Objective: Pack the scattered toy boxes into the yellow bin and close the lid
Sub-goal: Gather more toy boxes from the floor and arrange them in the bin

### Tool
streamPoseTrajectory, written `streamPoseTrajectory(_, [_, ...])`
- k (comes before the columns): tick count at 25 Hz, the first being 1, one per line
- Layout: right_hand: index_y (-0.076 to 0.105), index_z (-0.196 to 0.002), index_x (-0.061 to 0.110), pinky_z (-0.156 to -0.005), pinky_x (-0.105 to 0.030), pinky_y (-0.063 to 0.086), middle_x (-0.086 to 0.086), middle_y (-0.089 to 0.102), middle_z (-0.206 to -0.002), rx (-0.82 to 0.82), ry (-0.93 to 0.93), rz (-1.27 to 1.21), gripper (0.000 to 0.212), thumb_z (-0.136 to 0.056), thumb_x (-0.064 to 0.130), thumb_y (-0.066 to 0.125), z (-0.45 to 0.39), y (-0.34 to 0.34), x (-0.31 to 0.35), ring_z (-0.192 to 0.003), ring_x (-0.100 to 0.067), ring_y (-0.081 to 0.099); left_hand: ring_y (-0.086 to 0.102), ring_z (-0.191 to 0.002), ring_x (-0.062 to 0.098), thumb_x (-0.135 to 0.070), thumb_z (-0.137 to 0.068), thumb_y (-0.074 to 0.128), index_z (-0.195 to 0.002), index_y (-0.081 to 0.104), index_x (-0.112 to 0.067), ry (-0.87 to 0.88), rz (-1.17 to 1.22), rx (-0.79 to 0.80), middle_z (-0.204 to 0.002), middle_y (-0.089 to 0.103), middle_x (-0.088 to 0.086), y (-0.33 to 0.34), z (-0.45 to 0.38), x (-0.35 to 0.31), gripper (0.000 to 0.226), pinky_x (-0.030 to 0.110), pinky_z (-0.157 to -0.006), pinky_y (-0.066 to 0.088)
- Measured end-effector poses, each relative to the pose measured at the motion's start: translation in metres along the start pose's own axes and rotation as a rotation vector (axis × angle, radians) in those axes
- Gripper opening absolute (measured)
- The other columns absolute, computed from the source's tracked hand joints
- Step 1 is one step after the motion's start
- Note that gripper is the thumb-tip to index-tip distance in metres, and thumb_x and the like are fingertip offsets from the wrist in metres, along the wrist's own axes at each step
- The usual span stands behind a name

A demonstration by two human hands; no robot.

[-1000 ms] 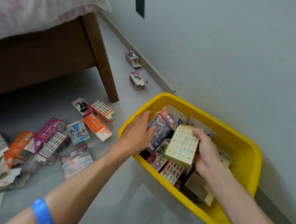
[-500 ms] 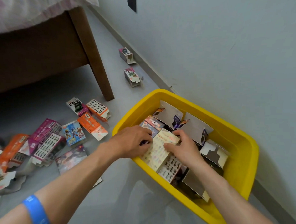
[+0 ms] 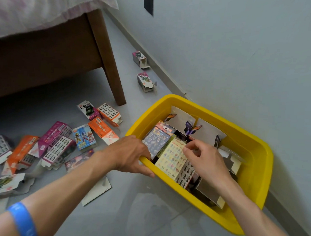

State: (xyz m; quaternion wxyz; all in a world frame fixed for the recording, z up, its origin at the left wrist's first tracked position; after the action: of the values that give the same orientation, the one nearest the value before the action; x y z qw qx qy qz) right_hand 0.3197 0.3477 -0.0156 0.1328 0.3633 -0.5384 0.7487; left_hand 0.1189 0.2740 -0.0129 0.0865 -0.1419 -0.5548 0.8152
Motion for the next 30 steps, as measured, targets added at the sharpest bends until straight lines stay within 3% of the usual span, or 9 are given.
streamPoseTrajectory(4, [0.064,-0.082,0.032,-0.069,-0.033,0.049,0.024,0.064,-0.082,-0.017,-0.186,0.023,0.013,-0.091,0.040,0.061,0.016,0.003,0.052,-0.081,-0.004,0.062,0.061,-0.091,0.014,-0.079,-0.084,0.043,-0.102,0.073,-0.027,-0.069,0.110,-0.148,-0.095,0.070,-0.006,-0.002,0.024,0.005,0.062,0.036,-0.086,0.044])
streamPoseTrajectory(7, [0.067,-0.085,0.025,-0.075,-0.036,0.045,0.009,0.068,-0.089,-0.008,-0.437,0.099,0.003,-0.088,0.024,0.068,0.026,0.038,0.115,-0.088,-0.018,0.059,0.057,-0.105,0.017,-0.051,-0.093,0.057,-0.103,0.073,-0.017,-0.194,0.305,-0.636,-0.113,0.067,0.003,-0.014,0.074,0.035,0.039,0.032,-0.091,0.044])
streamPoseTrajectory(9, [0.068,-0.087,0.016,-0.079,-0.042,0.049,0.000,0.070,-0.093,-0.011,-0.600,0.140,0.003,-0.085,0.015,0.070,0.035,0.071,0.159,-0.090,-0.027,0.060,0.056,-0.105,0.020,-0.036,-0.093,0.057,-0.105,0.070,-0.016,-0.510,0.373,-0.824,-0.112,0.064,0.003,0.003,0.115,0.075,0.026,0.033,-0.090,0.042])
streamPoseTrajectory(13, [0.067,-0.088,0.013,-0.074,-0.043,0.051,-0.004,0.066,-0.090,0.043,-0.898,0.240,0.008,-0.080,0.011,0.063,0.064,0.149,0.202,-0.087,-0.029,0.058,0.054,-0.116,0.027,-0.024,-0.089,0.061,-0.120,0.063,-0.017,-0.967,0.441,-0.392,-0.126,0.061,0.006,0.103,0.188,0.138,0.032,0.036,-0.094,0.044])
streamPoseTrajectory(15, [0.068,-0.099,0.014,-0.076,-0.043,0.053,-0.004,0.067,-0.101,0.239,-0.958,0.311,0.019,-0.081,0.014,0.062,0.074,0.202,0.200,-0.092,-0.030,0.060,0.055,-0.117,0.028,-0.023,-0.086,0.064,-0.122,0.062,-0.017,-1.088,0.468,-0.380,-0.128,0.061,0.007,0.136,0.233,0.162,0.036,0.036,-0.093,0.047])
streamPoseTrajectory(19, [0.041,-0.143,0.024,-0.095,-0.039,0.047,-0.001,0.042,-0.148,0.530,-0.574,0.487,0.058,-0.088,0.032,0.058,0.050,0.284,0.155,-0.119,-0.030,0.052,0.047,-0.129,0.027,-0.021,-0.082,0.067,-0.138,0.050,-0.021,-0.973,0.492,-0.295,-0.143,0.050,0.006,0.162,0.234,0.184,0.059,0.034,-0.100,0.042])
streamPoseTrajectory(24, [0.026,-0.143,0.034,-0.080,-0.030,0.049,0.001,0.056,-0.128,0.604,0.141,-0.068,0.083,-0.077,0.031,0.077,0.023,0.324,0.109,-0.104,-0.020,0.060,0.048,-0.121,0.030,-0.039,-0.081,0.072,-0.149,0.022,-0.034,-0.716,0.491,-0.104,-0.136,0.038,0.006,0.187,0.190,0.176,0.085,0.040,-0.090,0.049])
streamPoseTrajectory(28, [0.047,-0.124,0.036,-0.061,-0.017,0.047,0.007,0.059,-0.109,0.530,0.205,-0.288,0.062,-0.074,0.023,0.082,0.019,0.330,0.111,-0.088,-0.008,0.064,0.058,-0.107,0.021,-0.064,-0.051,0.081,-0.144,0.015,-0.044,-0.735,0.622,0.016,-0.121,0.058,-0.008,0.221,0.209,0.162,0.115,0.039,-0.086,0.051])
streamPoseTrajectory(30, [0.054,-0.115,0.032,-0.059,-0.010,0.047,0.004,0.060,-0.107,0.513,0.110,-0.306,0.054,-0.073,0.007,0.078,0.016,0.329,0.126,-0.082,-0.005,0.063,0.060,-0.113,0.015,-0.054,-0.049,0.090,-0.141,0.023,-0.043,-0.750,1.032,-0.079,-0.127,0.059,-0.016,0.231,0.221,0.152,0.114,0.036,-0.093,0.053])
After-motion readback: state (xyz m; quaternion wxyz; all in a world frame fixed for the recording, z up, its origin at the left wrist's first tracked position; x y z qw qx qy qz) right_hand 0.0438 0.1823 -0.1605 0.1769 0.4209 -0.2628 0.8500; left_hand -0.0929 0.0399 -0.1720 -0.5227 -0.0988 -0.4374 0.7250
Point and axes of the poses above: each hand's wrist, its own z-axis away from the middle knuckle, its own y-axis out of the palm, x = y × z, the point moved 7 cm from there along -z, towards the middle knuckle
